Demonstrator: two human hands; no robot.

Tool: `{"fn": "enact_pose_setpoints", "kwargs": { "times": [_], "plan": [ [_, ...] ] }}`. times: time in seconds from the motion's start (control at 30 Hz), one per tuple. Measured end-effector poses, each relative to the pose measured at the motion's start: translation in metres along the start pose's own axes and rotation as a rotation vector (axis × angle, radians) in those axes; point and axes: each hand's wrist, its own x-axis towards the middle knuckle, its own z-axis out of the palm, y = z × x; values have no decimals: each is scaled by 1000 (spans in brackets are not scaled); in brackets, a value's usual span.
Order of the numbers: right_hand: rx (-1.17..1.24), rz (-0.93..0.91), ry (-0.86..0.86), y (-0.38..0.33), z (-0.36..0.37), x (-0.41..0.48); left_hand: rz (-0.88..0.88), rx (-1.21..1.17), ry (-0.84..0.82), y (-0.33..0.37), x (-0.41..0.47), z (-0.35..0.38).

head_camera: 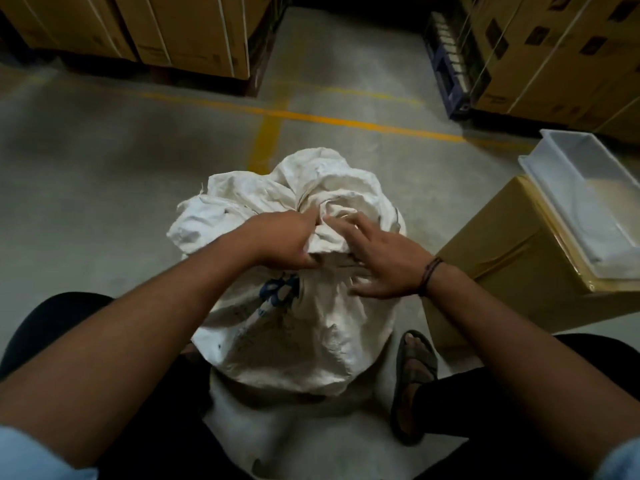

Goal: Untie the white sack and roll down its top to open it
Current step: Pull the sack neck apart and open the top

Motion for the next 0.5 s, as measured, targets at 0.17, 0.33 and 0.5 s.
{"fn": "enact_pose_setpoints", "kwargs": {
  "times": [0.17, 0.33, 0.5],
  "plan": [
    [-233, -81, -57, 15, -7, -7, 101, 32, 26, -4, -2, 7],
    [-500, -12, 182, 17, -9, 0, 135, 215, 82, -4, -11, -9],
    [-446, 327, 455, 15, -28, -1, 245, 331, 334, -17, -8, -21]
  ]
}}
